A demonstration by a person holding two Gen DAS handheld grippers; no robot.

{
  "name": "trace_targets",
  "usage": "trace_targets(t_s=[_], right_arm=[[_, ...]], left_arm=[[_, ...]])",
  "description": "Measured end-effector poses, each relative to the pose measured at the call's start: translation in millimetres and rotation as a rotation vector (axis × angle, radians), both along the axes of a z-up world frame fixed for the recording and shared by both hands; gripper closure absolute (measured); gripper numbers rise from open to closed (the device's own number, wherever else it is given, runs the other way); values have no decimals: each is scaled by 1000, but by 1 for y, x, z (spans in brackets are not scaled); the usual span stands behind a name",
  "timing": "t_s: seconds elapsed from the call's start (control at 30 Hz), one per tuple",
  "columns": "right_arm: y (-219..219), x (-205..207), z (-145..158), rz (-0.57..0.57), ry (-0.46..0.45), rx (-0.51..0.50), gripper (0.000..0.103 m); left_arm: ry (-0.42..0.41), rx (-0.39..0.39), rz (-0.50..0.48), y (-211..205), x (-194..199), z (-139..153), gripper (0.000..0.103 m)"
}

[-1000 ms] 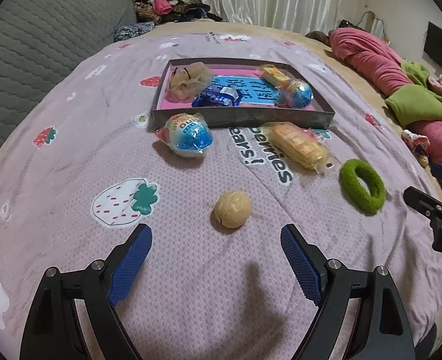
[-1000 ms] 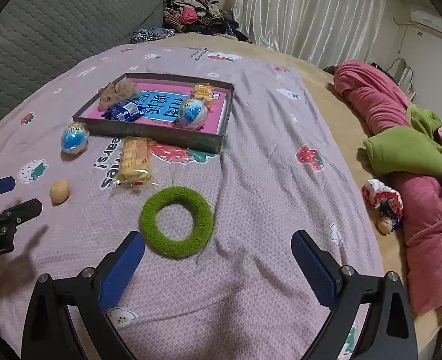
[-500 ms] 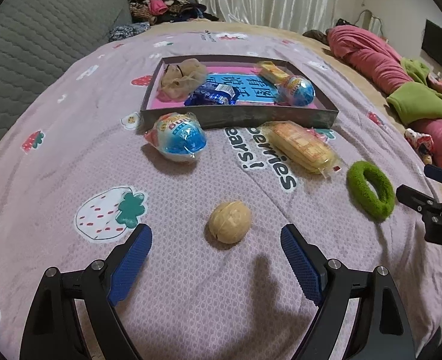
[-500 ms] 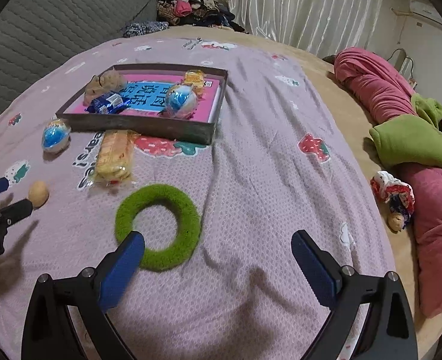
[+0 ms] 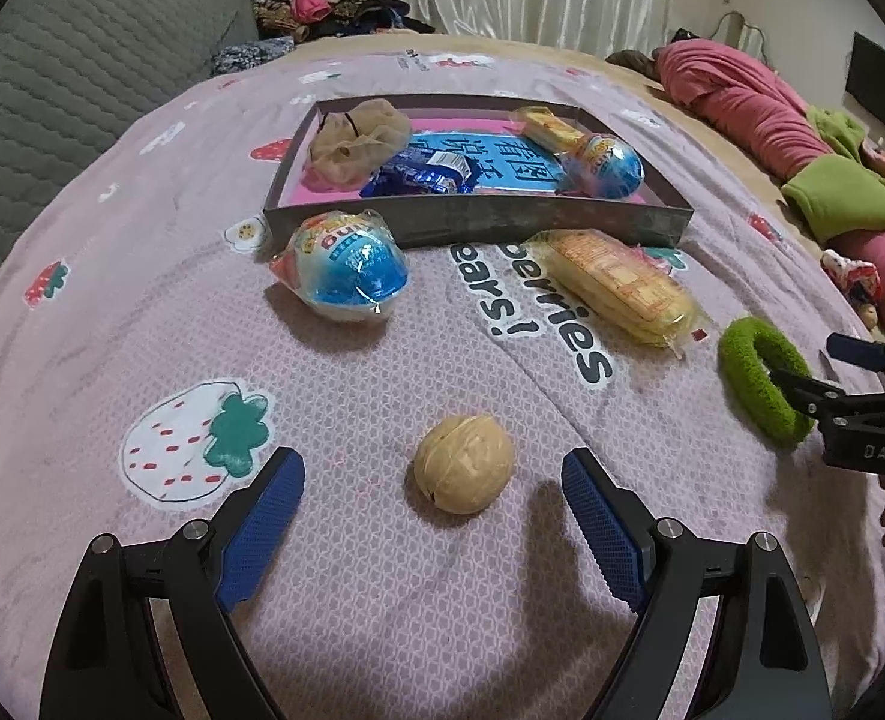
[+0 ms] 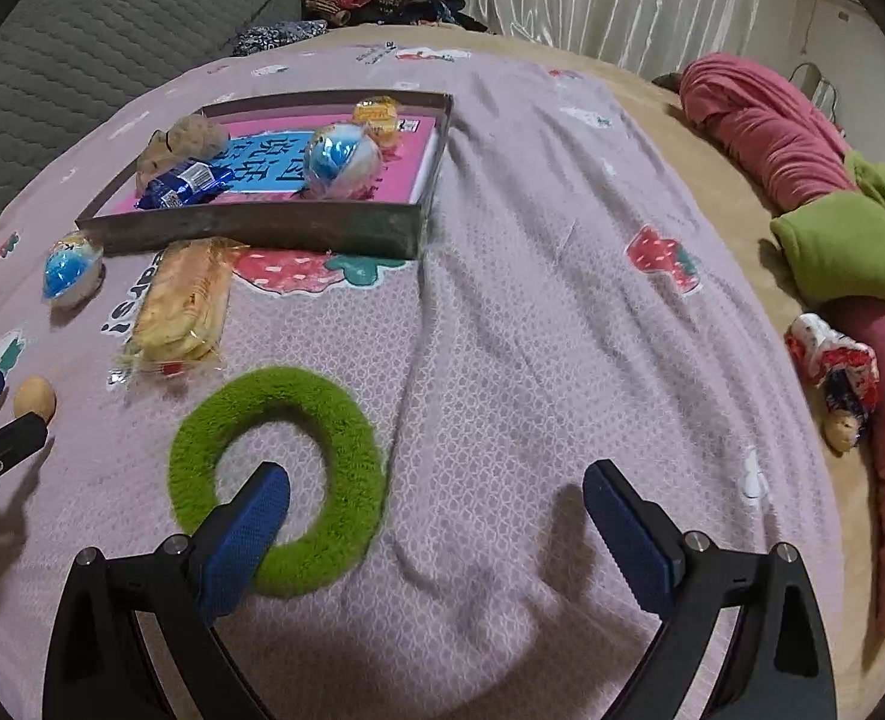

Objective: Organize objects
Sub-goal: 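Move left tool toward the walnut while right moves toward the green ring, then grasp the walnut with left tool while right grasps the green fuzzy ring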

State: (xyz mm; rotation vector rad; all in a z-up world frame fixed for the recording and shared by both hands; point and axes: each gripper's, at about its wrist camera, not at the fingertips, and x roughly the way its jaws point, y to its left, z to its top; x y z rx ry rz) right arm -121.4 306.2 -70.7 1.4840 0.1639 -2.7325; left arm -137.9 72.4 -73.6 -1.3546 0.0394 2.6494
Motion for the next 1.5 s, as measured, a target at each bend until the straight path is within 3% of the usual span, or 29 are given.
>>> trace_targets(t_s=[0.37,0.53,0.6,0.67,0.73,0.8,1.0,1.27,1.4,1.5], right_arm=[[-2,-11,-8,12,1,-25,4],[-8,-16,-8,43,8,-52,20],[-11,-16,-8,52,10,-55,25],[-14,-17,-7,64,14,-55,30],[-15,-17,-8,71,10,-64,36],[-14,-15,-8,66,7,-88,42],[-16,-1,-4,75,38,-119,66],[-16,19,4,84,56,-169,73],[-14,22,8,75,79,-167,85],[-7,26,15,69,103,-194,88]], left_arm=[[0,11,19,-3,-8,-9,15],[-4,14,16,-4,-10,-10,18],[2,18,12,-5,-9,-9,42],[2,12,4,-4,-10,-9,52],[-5,6,0,-4,-10,-11,55],[-1,23,-5,-6,-8,-10,73],[5,17,-12,-3,-4,-11,73],[-1,14,-15,-2,3,-10,73],[-3,27,-15,-3,7,-10,73],[-4,39,-11,-4,7,-9,73]])
